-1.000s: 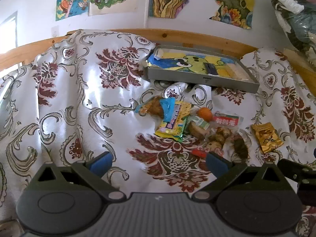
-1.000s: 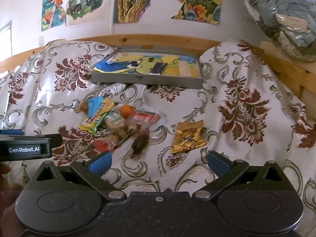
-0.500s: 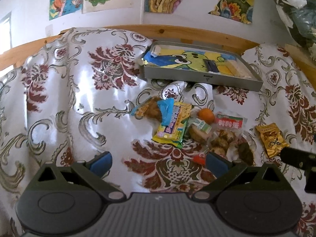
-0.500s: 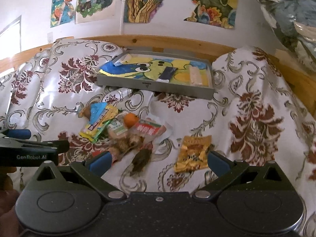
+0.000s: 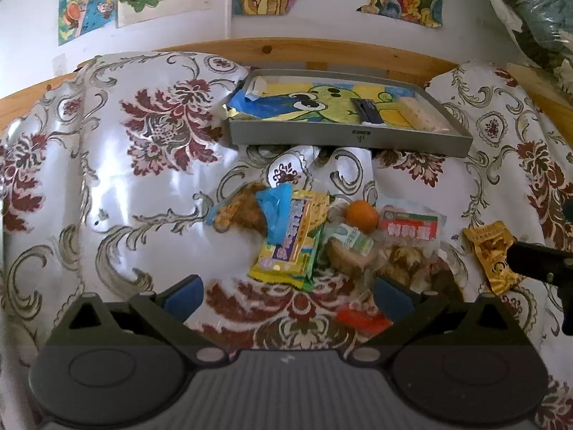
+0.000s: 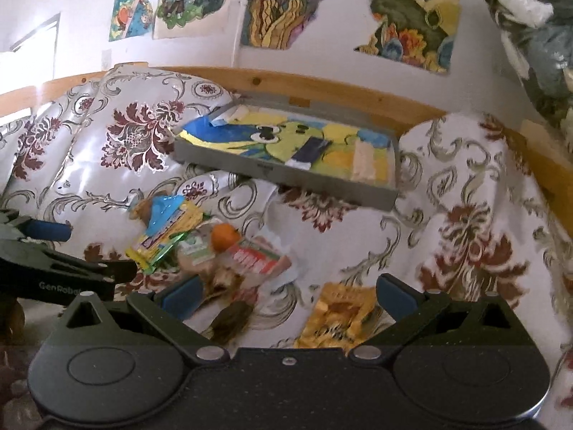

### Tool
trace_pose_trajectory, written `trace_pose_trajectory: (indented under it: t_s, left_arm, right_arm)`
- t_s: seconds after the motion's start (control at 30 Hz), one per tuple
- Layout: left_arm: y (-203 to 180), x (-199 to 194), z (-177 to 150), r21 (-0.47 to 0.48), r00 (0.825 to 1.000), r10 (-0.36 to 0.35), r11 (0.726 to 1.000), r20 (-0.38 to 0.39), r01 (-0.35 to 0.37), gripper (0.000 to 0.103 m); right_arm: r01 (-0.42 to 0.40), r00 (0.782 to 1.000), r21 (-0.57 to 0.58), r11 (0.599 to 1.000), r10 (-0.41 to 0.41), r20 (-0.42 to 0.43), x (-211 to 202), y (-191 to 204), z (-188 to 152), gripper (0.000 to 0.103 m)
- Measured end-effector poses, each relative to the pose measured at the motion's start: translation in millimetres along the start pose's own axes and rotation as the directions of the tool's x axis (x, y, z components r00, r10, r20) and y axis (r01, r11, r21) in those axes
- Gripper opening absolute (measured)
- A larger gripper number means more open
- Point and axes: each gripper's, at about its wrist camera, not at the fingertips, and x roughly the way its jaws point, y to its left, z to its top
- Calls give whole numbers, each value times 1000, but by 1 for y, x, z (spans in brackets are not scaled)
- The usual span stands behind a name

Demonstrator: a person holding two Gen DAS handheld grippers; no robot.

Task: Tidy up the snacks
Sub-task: 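Lower left tool toward the red-labelled bun bag while right tool approaches the dark brown snack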

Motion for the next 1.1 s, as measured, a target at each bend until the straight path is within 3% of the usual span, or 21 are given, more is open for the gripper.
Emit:
trace_pose_trajectory:
  t_s: [0.13,0.6,0.77,0.9,1.1]
  left_arm:
    - [-2,7,5,2,1000,-3,1000,-3,3,103]
    - [6,27,10,-33,999,-22,999,-45,20,103]
    - [13,28,9,-107,991,-113,989,-66,105,103]
    - [8,33,11,-92,982,-169,983,-88,161,103]
    - [-5,50,15,-69,951,-265,964,-162,257,102]
  right_arm:
    - [13,1000,-37,999,-13,-9,9,-2,-1,102]
    - [-63,992,-104,993,51,-114,44,19,-14,102]
    - [-92,988,-115,989,77,-130,55,27,-16,92]
    - [-113,982,-104,988,95,-164,65,30,-19,82]
    - [-139,969,-93,986,116,-218,75,36,-25,72]
